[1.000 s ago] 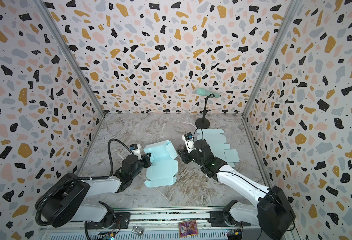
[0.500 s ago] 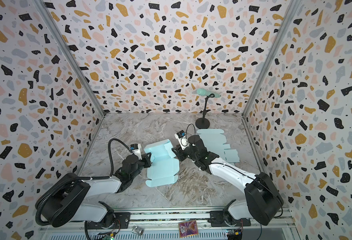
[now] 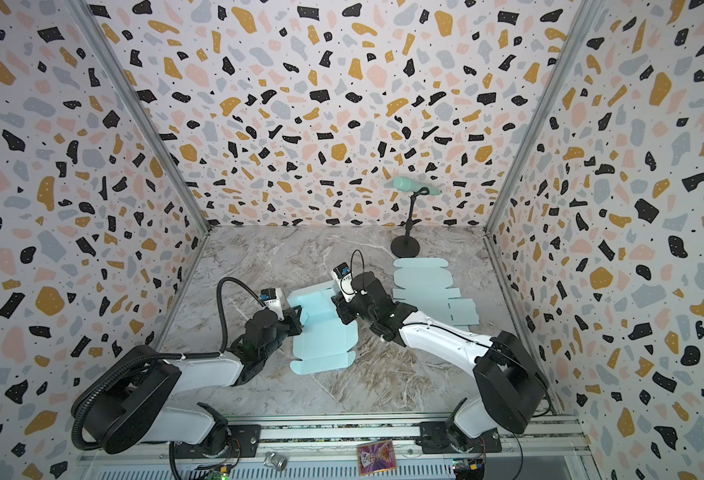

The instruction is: Fold the paper box

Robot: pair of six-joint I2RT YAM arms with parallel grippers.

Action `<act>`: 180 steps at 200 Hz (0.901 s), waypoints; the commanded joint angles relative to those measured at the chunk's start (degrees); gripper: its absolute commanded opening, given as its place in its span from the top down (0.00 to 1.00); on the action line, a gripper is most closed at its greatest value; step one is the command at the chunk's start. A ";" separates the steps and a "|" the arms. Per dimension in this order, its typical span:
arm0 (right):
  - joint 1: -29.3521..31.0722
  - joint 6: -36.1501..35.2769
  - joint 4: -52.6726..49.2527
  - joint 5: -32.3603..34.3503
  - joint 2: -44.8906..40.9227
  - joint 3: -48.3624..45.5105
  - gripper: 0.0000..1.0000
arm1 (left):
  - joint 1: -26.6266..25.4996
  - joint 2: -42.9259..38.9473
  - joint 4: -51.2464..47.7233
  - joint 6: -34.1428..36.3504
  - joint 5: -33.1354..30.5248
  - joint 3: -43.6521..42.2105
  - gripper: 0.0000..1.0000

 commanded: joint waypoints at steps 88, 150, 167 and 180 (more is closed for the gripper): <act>10.89 7.04 -15.91 36.78 13.46 14.40 0.79 | -2.70 -2.42 2.11 0.80 -4.25 1.14 1.00; 13.21 9.22 -24.21 44.59 20.29 21.43 0.84 | -3.68 -5.39 -4.90 -0.57 -5.97 4.61 1.00; 13.31 10.48 -25.53 45.82 20.33 21.79 0.88 | -3.76 -7.67 -9.64 -0.06 -7.01 6.46 1.00; 13.37 10.56 -25.20 45.99 19.82 21.68 0.89 | -3.85 -9.03 -12.14 -0.39 -6.98 7.47 1.00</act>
